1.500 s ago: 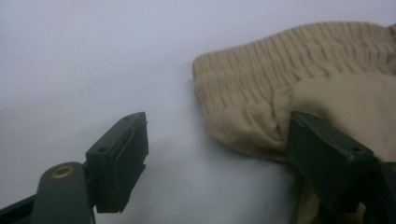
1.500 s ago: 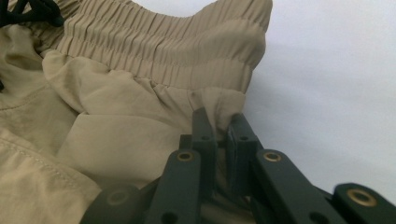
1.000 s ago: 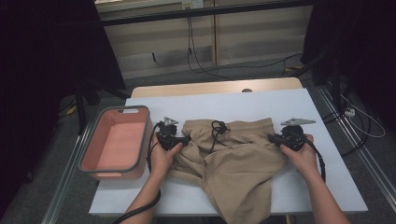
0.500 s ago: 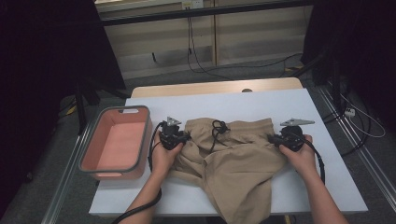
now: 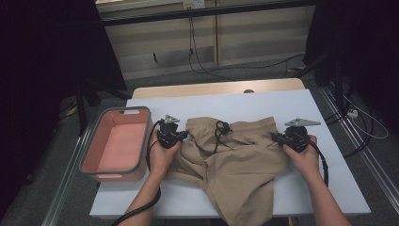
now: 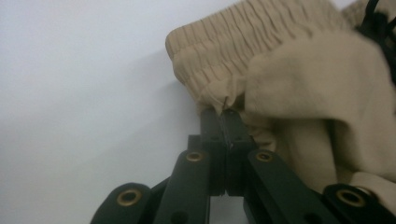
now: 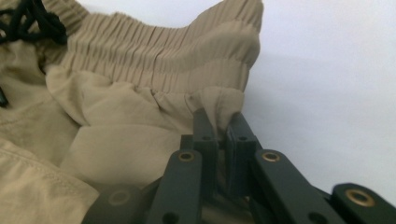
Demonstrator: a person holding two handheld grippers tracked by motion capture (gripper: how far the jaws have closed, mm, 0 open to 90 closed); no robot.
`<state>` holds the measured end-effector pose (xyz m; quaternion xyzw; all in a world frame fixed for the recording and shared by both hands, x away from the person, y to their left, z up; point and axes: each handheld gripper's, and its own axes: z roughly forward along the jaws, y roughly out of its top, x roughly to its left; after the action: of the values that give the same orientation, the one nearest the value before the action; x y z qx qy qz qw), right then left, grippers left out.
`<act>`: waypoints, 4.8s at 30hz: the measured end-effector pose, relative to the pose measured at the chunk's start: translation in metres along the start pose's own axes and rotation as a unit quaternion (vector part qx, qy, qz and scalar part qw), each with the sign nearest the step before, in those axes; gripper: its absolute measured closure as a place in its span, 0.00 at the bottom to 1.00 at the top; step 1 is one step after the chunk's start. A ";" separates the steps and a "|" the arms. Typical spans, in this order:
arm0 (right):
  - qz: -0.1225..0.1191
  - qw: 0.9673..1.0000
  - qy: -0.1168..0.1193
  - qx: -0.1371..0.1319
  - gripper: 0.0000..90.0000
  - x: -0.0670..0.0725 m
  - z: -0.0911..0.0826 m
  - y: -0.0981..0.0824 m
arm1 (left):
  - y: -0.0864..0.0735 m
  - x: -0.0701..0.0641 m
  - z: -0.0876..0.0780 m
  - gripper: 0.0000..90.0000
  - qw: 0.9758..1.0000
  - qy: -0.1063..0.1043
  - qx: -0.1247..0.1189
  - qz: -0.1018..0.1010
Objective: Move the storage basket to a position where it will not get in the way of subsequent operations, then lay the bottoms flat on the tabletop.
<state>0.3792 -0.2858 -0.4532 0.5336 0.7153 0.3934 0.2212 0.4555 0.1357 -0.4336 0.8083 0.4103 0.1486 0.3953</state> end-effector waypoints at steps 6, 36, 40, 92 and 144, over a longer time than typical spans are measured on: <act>-0.001 1.000 -0.003 -0.020 0.96 0.000 -0.006 0.003 | 0.007 -0.003 -0.016 1.00 1.000 0.001 -0.028 -0.003; -0.008 1.000 -0.002 -0.015 0.95 0.002 0.000 0.003 | -0.003 0.013 0.030 0.33 0.998 0.017 -0.025 -0.064; -0.012 1.000 -0.002 -0.014 0.95 0.003 0.000 0.002 | -0.007 0.015 0.038 0.29 0.998 0.017 -0.025 -0.062; -0.014 0.994 0.009 -0.112 0.97 0.012 -0.037 0.067 | 0.055 0.002 -0.064 0.98 0.995 -0.002 -0.094 -0.018; -0.112 0.992 -0.021 -0.055 0.17 0.049 0.029 0.124 | 0.086 0.027 0.003 0.21 0.997 -0.008 -0.077 -0.013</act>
<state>0.4571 -0.2157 -0.3659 0.4457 0.7429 0.3935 0.3077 0.5213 0.1253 -0.3724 0.7714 0.4046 0.1680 0.4615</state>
